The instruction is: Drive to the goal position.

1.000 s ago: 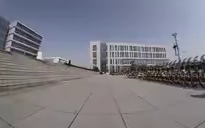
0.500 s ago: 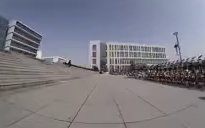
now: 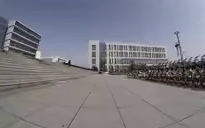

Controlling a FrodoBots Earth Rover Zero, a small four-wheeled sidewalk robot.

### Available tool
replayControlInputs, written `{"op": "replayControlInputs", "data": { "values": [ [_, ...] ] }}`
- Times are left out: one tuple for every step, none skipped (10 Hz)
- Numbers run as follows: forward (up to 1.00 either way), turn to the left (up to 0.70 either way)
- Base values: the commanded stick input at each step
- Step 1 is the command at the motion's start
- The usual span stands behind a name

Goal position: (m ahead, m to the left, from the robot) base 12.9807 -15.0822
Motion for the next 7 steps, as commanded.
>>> {"op": "replayControlInputs", "data": {
  "values": [
    [0.50, 0.00],
    [0.50, 0.00],
    [0.50, 0.00],
    [0.50, 0.00],
    [0.50, 0.00],
    [0.50, 0.00],
    [0.50, 0.00]
  ]
}}
